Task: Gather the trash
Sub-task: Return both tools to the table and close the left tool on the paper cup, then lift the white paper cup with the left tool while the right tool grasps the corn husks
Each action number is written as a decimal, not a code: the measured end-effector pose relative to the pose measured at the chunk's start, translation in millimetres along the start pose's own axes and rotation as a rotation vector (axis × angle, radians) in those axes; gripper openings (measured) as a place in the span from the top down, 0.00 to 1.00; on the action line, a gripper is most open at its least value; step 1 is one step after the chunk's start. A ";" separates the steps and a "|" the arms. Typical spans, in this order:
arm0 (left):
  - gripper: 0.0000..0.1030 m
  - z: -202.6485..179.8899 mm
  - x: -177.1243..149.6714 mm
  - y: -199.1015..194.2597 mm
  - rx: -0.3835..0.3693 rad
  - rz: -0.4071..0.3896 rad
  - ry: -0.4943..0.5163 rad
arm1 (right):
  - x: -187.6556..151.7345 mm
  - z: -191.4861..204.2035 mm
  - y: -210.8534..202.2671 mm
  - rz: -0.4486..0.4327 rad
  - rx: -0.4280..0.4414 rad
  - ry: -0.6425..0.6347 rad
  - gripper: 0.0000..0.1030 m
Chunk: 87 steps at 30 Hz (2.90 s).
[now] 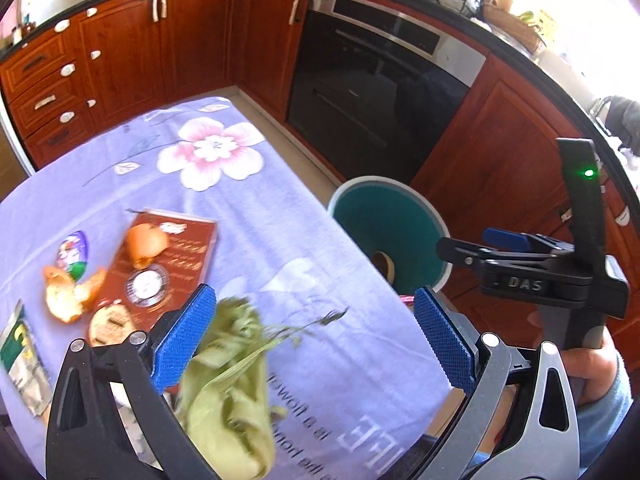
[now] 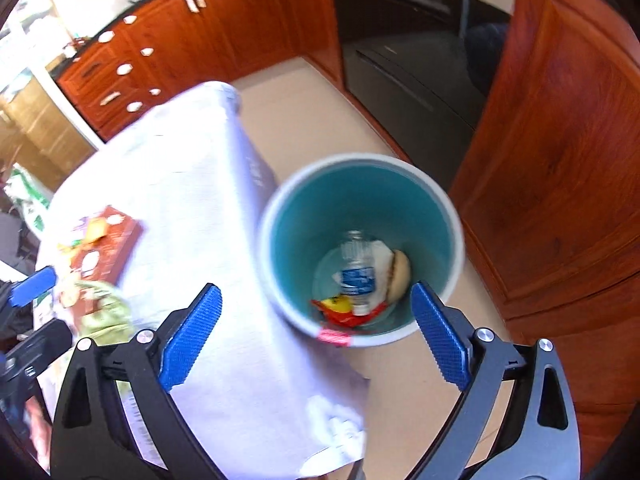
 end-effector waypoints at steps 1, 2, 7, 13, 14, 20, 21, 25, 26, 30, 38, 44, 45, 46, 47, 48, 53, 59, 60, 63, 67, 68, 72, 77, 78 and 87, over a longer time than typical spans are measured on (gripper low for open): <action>0.04 6.2 -4.6 -6.3 0.008 -0.007 -0.006 | 0.6 10.7 -5.6 -0.009 0.007 -0.012 0.11; 0.04 11.4 -10.0 -11.4 0.017 -0.013 -0.013 | -3.1 21.1 -10.9 -0.016 0.013 -0.029 0.11; 0.04 45.4 -41.5 -32.2 0.058 -0.027 -0.044 | -18.9 63.9 -29.9 -0.026 0.036 -0.098 0.11; 0.04 81.0 -90.2 -33.0 0.076 0.011 -0.081 | -50.4 112.2 -28.4 0.004 0.069 -0.170 0.11; 0.04 85.0 -98.3 -31.1 0.076 0.022 -0.082 | -56.3 120.2 -26.0 0.015 0.070 -0.181 0.11; 0.04 102.8 -143.0 -16.3 0.083 0.104 -0.045 | -83.5 153.2 -12.1 0.060 0.076 -0.237 0.11; 0.04 105.0 -148.6 -14.0 0.084 0.116 -0.037 | -86.2 158.0 -10.3 0.066 0.081 -0.240 0.11; 0.04 109.6 -163.1 -5.0 0.086 0.141 -0.008 | -93.6 168.9 -2.9 0.085 0.090 -0.242 0.11; 0.04 110.1 -165.5 -3.1 0.080 0.145 -0.005 | -95.6 171.7 -0.9 0.093 0.092 -0.243 0.11; 0.04 108.5 -171.5 5.9 0.030 0.159 0.011 | -101.7 181.1 7.7 0.116 0.089 -0.254 0.11; 0.04 97.1 -173.8 22.6 0.022 0.178 0.074 | -104.2 183.7 12.0 0.133 0.081 -0.244 0.11; 0.05 90.9 -177.7 23.2 0.043 0.162 0.112 | -105.3 182.4 16.9 0.147 0.074 -0.239 0.11; 0.08 90.6 -178.4 21.6 0.047 0.155 0.113 | -106.3 183.2 18.3 0.150 0.075 -0.241 0.11; 0.13 90.7 -179.3 20.2 0.050 0.151 0.112 | -107.4 184.5 19.8 0.154 0.076 -0.245 0.11; 0.16 91.1 -180.1 18.9 0.053 0.150 0.109 | -108.6 186.1 21.3 0.159 0.076 -0.249 0.11; 0.25 91.3 -179.8 17.6 0.053 0.148 0.108 | -109.9 187.4 22.5 0.162 0.077 -0.254 0.11; 0.34 87.1 -180.7 3.9 0.020 0.104 0.120 | -113.6 193.4 27.1 0.174 0.087 -0.267 0.11; 0.34 97.0 -188.7 -2.0 0.006 0.103 0.078 | -116.4 202.2 30.6 0.204 0.155 -0.255 0.11; 0.34 99.1 -191.0 -2.2 0.004 0.105 0.073 | -115.8 203.4 30.9 0.202 0.155 -0.255 0.11; 0.34 104.5 -197.2 -2.1 0.000 0.108 0.062 | -113.6 208.4 31.2 0.196 0.168 -0.251 0.11; 0.34 114.9 -202.3 -0.1 0.009 0.116 0.035 | -113.2 218.1 36.4 0.200 0.164 -0.265 0.11; 0.34 117.4 -202.9 0.7 0.009 0.118 0.027 | -114.8 221.6 39.8 0.208 0.165 -0.270 0.11; 0.34 124.0 -205.3 -0.6 0.006 0.123 0.008 | -119.7 236.1 52.4 0.234 0.168 -0.290 0.11; 0.33 128.0 -205.6 1.5 0.022 0.141 0.002 | -117.3 243.2 69.5 0.237 0.138 -0.294 0.11; 0.33 128.6 -205.5 2.9 0.023 0.146 -0.003 | -117.2 242.7 71.1 0.232 0.148 -0.291 0.11; 0.26 129.6 -197.1 9.7 0.061 0.167 -0.007 | -122.2 239.3 53.1 0.208 0.251 -0.327 0.70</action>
Point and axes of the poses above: each gripper's, at about its wrist camera, not at the fingertips, and y roughly the way its jaws point, z to its left, x to its top, the point moved 9 cm from there along y, roughly the way its jaws point, and after that the axes turned 14 degrees about z, right-handed, at the moved point
